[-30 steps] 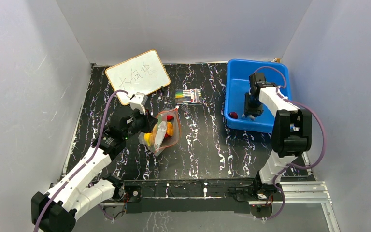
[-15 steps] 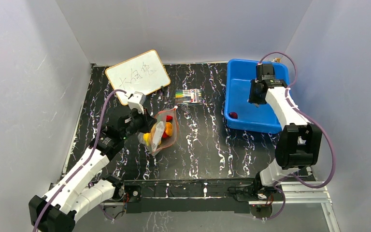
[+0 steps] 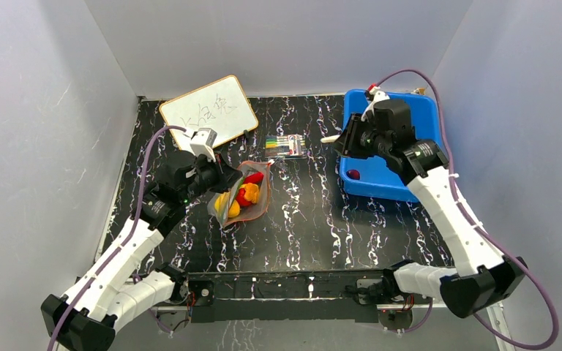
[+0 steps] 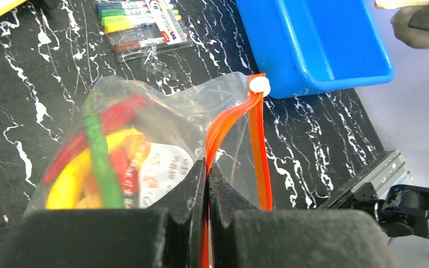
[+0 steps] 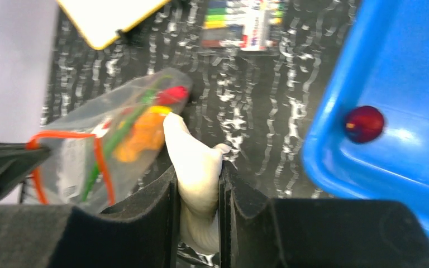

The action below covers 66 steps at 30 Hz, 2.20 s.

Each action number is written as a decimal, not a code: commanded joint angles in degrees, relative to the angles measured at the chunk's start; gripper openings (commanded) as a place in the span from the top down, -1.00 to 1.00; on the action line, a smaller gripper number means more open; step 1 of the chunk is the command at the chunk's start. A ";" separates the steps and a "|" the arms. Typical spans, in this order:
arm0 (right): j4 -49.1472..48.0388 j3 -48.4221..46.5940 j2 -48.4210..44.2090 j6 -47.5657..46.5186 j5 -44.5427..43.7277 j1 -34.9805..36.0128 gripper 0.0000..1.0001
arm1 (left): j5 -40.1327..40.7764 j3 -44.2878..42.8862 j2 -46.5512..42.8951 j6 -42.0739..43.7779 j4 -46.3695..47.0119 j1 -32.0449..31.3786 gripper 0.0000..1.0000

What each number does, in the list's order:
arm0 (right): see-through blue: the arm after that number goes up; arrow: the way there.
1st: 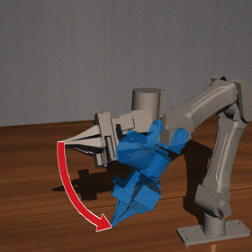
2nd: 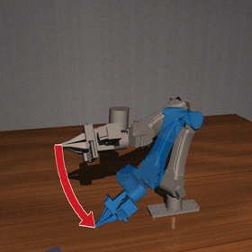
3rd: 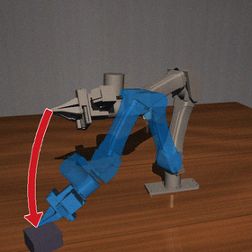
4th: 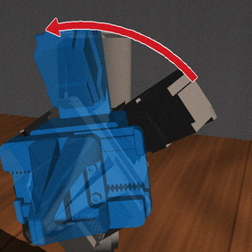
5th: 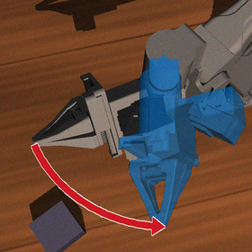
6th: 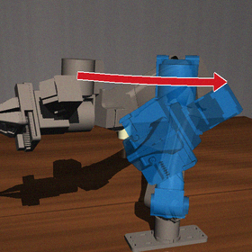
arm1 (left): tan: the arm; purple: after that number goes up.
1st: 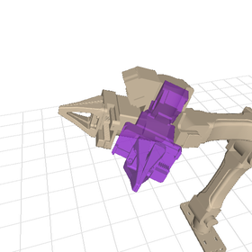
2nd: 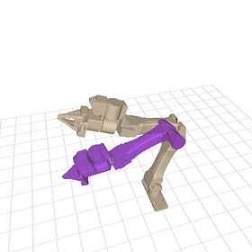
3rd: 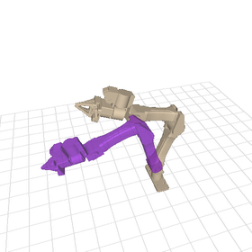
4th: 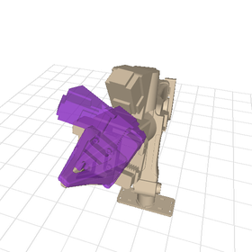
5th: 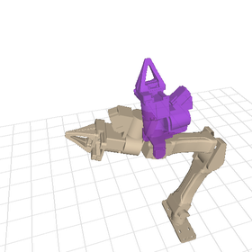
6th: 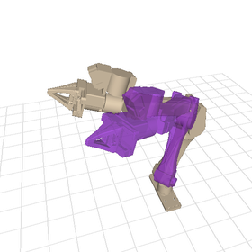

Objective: Place the food in the zip-top bag and seal the zipper
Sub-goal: Place the fake vegetable in the zipper food storage bag.

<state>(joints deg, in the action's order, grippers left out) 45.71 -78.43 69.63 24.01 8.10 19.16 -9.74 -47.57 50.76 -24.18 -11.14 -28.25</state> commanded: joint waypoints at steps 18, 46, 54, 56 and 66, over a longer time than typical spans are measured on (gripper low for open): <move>-24.80 8.48 -0.83 26.88 -5.50 29.00 0.57 | -4.03 -1.86 0.44 -8.36 2.74 -0.14 1.00; -31.92 11.45 12.65 39.72 -15.20 34.89 0.23 | -6.33 -1.83 -1.60 -9.08 1.64 -0.13 1.00; -22.21 6.53 12.63 23.39 -13.82 34.87 -0.14 | -4.73 -1.56 -3.25 -7.76 0.56 -0.09 1.00; -21.87 6.56 11.76 21.58 -11.60 34.89 -0.18 | -3.85 -0.62 -3.70 -7.43 0.47 -0.14 1.00; -10.17 0.62 5.46 12.98 -13.91 34.90 -0.13 | -2.81 0.52 -3.60 -5.00 -1.43 -0.14 1.00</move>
<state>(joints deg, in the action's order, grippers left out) 31.62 -72.27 81.34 43.22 -2.85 53.95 -13.43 -47.88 48.53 -30.92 -11.88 -28.25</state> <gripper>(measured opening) 0.568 0.010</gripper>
